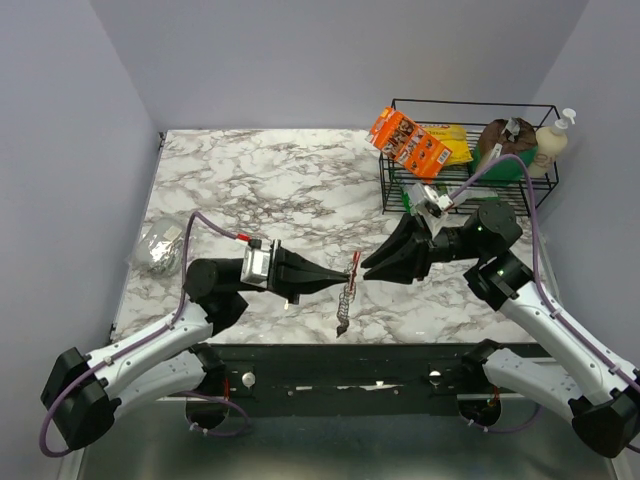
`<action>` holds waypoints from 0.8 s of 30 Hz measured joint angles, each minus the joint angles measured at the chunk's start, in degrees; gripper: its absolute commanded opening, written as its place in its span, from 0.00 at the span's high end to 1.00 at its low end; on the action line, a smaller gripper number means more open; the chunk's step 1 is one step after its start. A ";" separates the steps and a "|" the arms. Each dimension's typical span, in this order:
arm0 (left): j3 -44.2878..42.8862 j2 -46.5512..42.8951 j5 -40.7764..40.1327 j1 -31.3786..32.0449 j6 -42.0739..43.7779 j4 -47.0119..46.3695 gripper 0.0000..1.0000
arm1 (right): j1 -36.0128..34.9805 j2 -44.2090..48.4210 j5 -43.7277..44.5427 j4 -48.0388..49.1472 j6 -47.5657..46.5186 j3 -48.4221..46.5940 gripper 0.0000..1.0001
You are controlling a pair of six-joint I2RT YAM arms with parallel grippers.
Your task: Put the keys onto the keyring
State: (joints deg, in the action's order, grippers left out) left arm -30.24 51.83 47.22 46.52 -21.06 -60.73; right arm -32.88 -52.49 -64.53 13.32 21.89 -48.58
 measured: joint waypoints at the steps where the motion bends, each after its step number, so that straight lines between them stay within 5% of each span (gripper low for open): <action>1: -0.94 -0.55 0.04 0.00 1.20 3.23 1.00 | 0.00 0.04 0.28 -0.59 -0.44 0.00 0.66; 15: -13.73 -4.04 -1.03 0.00 16.22 46.38 1.00 | 0.00 -0.02 3.74 -13.03 -8.72 -4.59 0.67; 24: -21.75 -0.52 -4.22 0.00 20.79 64.98 1.00 | -0.57 -3.10 5.29 -20.79 -13.22 -7.89 0.60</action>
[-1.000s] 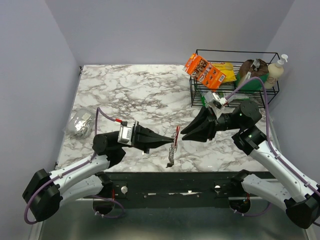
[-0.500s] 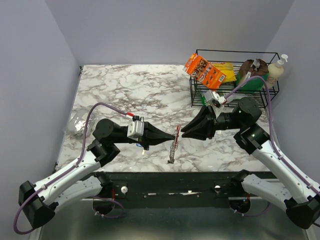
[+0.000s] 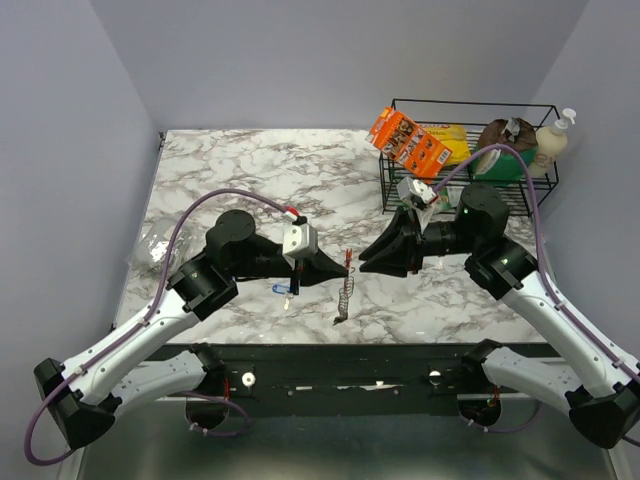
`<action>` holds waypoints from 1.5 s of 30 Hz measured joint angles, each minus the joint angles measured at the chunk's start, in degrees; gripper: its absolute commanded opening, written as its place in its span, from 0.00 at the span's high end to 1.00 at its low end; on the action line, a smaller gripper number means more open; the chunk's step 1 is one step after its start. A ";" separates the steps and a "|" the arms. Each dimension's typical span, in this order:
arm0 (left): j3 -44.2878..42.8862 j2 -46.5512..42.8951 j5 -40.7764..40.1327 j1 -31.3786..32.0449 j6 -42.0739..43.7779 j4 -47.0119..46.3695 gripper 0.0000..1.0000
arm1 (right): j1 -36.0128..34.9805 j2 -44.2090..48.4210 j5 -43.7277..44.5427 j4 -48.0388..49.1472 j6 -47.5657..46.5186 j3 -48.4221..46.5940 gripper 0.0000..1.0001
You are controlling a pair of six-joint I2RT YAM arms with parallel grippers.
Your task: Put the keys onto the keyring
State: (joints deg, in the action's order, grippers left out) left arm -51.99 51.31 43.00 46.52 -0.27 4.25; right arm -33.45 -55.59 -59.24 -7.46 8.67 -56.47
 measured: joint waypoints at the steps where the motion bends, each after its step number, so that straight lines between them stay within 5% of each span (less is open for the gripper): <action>1: -0.46 0.44 -0.28 0.00 0.48 1.51 1.00 | -0.26 -0.17 0.28 -0.76 -0.48 -0.22 0.59; 10: -0.96 1.44 -1.22 0.00 1.68 5.51 1.00 | -1.49 -0.28 1.31 -3.39 -2.75 -0.66 0.55; 19: 9.99 -2.78 -1.14 0.00 -3.89 -12.20 1.00 | -2.23 -0.17 0.85 1.03 0.72 0.00 0.55; 28: 12.22 -2.84 -1.14 0.00 -7.96 -23.71 1.00 | -2.89 0.11 0.57 4.90 3.78 2.01 0.57; 34: 13.92 -2.99 -1.03 0.00 -9.62 -28.72 1.00 | -3.13 0.15 0.48 6.58 4.96 2.67 0.73; 37: 14.01 -2.99 -0.94 0.00 -10.43 -30.86 1.00 | -3.26 0.15 0.46 7.52 5.49 2.67 0.99; 44: 14.40 -2.97 -0.63 0.07 -12.26 -33.53 0.99 | -3.37 0.15 0.81 8.85 6.25 2.69 1.00; 45: 14.40 -2.97 -0.63 0.07 -12.31 -33.48 0.89 | -3.37 0.15 1.07 8.85 6.25 2.69 1.00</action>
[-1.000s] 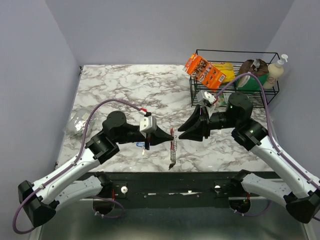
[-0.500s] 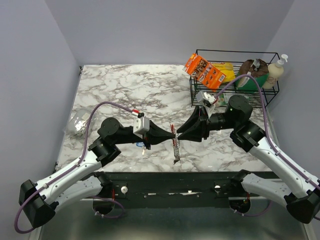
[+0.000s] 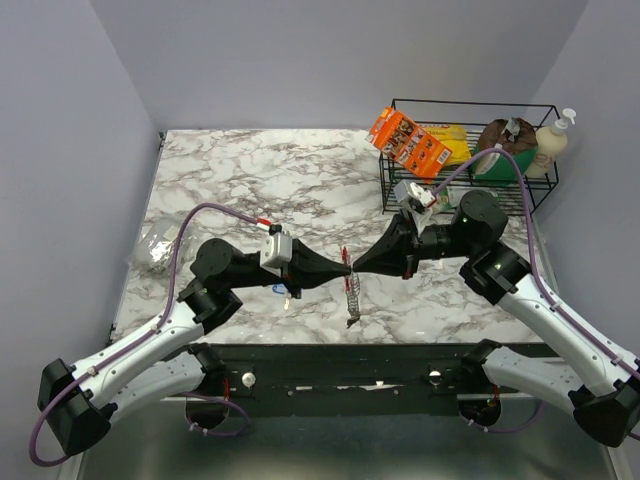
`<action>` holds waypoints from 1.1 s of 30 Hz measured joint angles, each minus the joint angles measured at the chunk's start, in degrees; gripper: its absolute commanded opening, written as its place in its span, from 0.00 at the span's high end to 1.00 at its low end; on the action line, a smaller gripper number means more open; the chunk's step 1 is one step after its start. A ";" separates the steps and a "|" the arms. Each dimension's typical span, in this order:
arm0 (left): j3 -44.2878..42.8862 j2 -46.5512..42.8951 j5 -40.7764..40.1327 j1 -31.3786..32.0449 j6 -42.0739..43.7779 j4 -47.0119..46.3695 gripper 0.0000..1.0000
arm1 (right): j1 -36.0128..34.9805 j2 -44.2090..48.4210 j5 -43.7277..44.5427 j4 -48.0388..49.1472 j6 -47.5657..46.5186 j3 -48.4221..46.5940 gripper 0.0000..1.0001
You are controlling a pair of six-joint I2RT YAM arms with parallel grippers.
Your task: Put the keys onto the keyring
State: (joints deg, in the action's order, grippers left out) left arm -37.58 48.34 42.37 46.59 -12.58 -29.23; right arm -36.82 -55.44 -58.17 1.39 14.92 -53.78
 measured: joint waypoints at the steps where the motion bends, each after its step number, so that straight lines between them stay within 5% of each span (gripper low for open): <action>1: 0.00 0.00 0.02 -0.02 0.04 0.13 0.79 | 0.00 0.04 0.26 -0.11 -0.04 0.00 1.00; 2: -0.04 -0.02 0.02 0.00 0.37 0.63 0.64 | 0.00 0.07 0.50 -0.44 -0.24 0.00 1.00; 5: -1.36 -0.42 0.07 0.00 2.36 5.68 0.45 | 0.00 0.09 1.38 -2.93 -1.46 -0.15 1.00; 12: -10.36 -5.51 -6.25 0.00 12.52 27.43 0.23 | 0.00 -0.35 2.08 -11.04 -6.40 -3.17 1.00; 19: -19.56 -6.27 -12.20 0.00 19.71 43.58 0.25 | 0.00 -3.78 1.68 -20.31 -13.51 -9.70 0.99; 33: -30.18 9.84 -4.55 0.00 27.91 58.73 0.36 | 0.00 -9.18 1.11 -39.19 -26.73 -17.33 1.00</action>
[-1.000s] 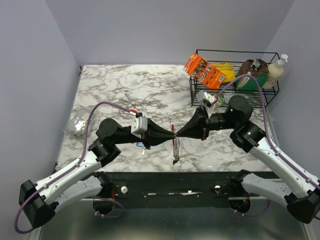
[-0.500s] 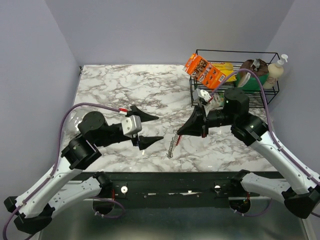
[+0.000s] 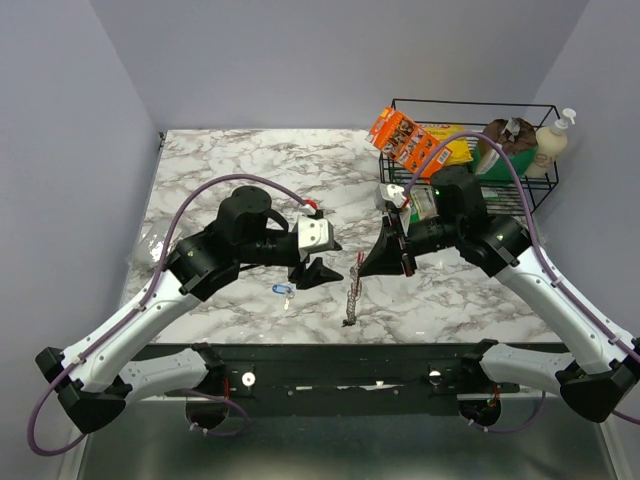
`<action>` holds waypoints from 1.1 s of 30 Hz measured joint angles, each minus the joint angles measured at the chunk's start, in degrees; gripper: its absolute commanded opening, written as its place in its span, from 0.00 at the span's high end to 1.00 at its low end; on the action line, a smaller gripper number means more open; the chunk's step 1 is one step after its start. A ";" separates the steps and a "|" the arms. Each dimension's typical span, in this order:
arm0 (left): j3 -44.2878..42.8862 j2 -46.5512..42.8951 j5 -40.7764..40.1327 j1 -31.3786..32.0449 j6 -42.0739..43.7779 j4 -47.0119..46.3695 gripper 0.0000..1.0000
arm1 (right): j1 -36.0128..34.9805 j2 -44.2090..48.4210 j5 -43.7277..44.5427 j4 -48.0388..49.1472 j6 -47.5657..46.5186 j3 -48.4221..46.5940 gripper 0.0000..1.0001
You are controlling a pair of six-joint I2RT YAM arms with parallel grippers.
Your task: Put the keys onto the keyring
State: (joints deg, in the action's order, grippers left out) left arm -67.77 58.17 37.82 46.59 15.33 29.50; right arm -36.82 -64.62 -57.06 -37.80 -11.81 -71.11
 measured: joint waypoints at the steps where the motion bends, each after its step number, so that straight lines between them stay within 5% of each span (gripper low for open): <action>1: -0.48 0.66 0.66 0.00 0.11 0.11 0.37 | 0.00 0.00 0.00 -0.31 -0.28 0.00 1.00; 16: -2.16 5.90 8.17 0.00 -0.66 -1.11 0.57 | 0.00 0.00 0.00 -1.38 -0.81 0.00 1.00; 25: -2.56 8.00 9.79 0.04 -1.46 -1.29 0.90 | 0.00 -0.09 0.00 -1.31 -0.79 0.02 1.00; 26: -2.71 8.24 9.94 0.09 -1.66 -1.33 0.99 | 0.00 -0.13 0.00 -1.31 -0.79 0.02 1.00; 30: -2.84 8.72 10.29 0.15 -1.86 -1.29 1.00 | 0.00 -0.15 0.00 -1.44 -0.76 0.04 0.99; 32: -2.82 8.68 10.36 0.15 -2.14 -1.40 1.00 | 0.02 -0.13 0.00 -1.36 -0.66 0.13 0.96; 33: -2.38 8.48 10.34 0.15 -2.60 -2.19 1.00 | 0.02 -0.04 0.02 -1.16 -0.42 0.28 0.84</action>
State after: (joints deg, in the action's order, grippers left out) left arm -70.15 66.65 48.16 46.74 12.73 27.31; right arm -36.80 -64.66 -57.04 -38.96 -12.23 -70.83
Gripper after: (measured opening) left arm 0.009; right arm 0.014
